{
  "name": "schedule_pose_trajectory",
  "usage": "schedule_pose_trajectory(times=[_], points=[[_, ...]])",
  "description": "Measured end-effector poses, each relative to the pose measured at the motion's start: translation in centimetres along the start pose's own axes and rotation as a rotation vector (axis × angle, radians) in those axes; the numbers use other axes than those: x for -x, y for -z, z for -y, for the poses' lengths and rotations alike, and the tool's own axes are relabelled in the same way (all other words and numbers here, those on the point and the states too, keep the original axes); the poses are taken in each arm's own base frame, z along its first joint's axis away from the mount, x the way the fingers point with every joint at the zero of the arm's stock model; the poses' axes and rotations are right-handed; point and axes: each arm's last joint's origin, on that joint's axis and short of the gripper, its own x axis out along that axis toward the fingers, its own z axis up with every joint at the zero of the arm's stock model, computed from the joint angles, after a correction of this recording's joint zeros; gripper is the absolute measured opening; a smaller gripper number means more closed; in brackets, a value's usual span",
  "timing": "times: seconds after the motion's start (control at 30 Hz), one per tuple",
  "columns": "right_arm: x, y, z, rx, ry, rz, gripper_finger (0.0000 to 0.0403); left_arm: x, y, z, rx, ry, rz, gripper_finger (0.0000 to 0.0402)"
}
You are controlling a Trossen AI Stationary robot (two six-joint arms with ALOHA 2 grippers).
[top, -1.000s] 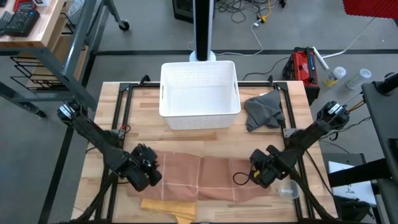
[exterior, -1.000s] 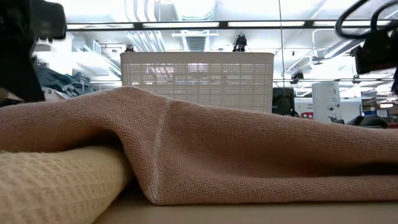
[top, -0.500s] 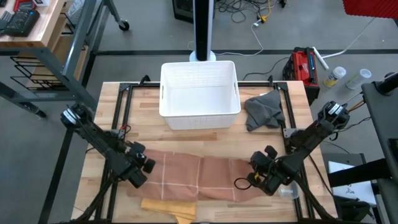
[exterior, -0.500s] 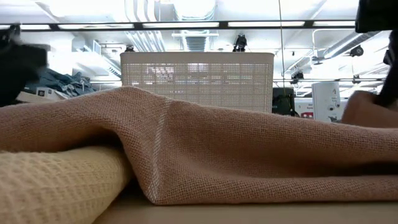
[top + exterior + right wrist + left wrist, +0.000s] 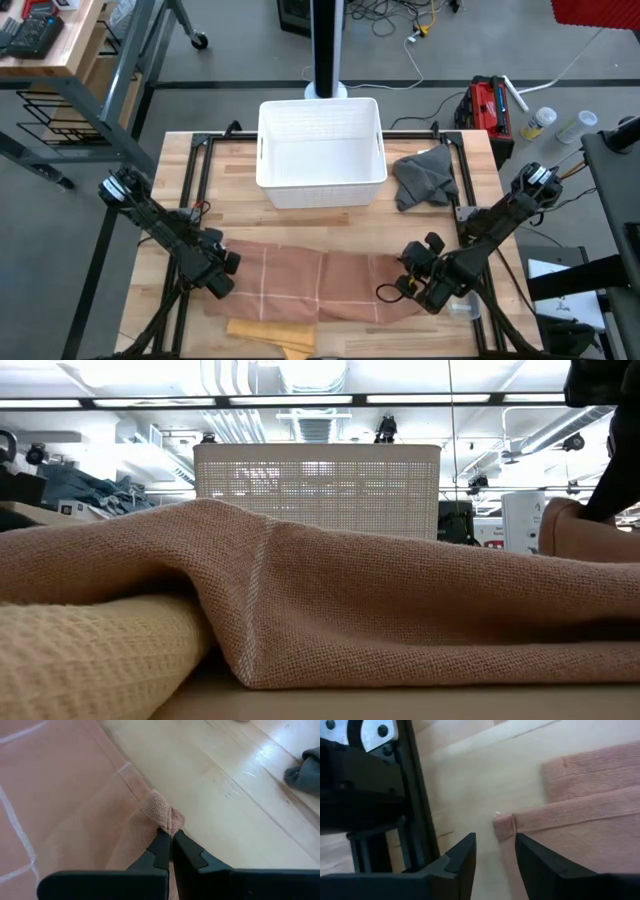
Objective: Fold towel
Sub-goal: Fold the brown squared towel
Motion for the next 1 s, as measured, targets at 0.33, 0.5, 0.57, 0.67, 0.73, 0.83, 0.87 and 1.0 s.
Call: schedule_pose_trajectory(times=[0.33,0.5,0.57,0.67,0.73,0.83,0.87,1.0], points=[[-0.5,0.3,-0.3,0.007,0.007,0.003,0.0,-1.3,0.1,0.5,-0.035,0.148,0.084,0.0122],[-1.0,0.7,-0.5,0.024,0.029,-0.001,0.0,-1.1,0.3,0.7,-0.103,0.17,0.091,0.003],[-1.2,0.8,-0.6,0.031,0.037,-0.004,0.0,-0.8,0.4,0.8,-0.129,0.18,0.098,0.0012],[-1.2,0.8,-0.6,0.037,0.038,-0.004,0.0,0.7,0.5,1.5,-0.163,0.217,0.11,0.0005],[-1.1,0.7,-0.5,0.037,0.035,-0.004,0.0,1.7,0.3,1.4,-0.181,0.189,0.13,0.0003],[-0.3,0.3,-0.7,0.037,0.014,-0.001,0.0,3.5,0.4,1.4,-0.204,0.183,0.153,0.0002],[-0.1,0.1,-0.9,0.039,0.008,-0.001,0.0,4.0,0.4,1.2,-0.211,0.171,0.162,0.0002],[1.4,-1.0,-1.5,0.071,-0.002,0.001,0.0,6.4,0.8,0.8,-0.227,0.175,0.184,0.0001]])
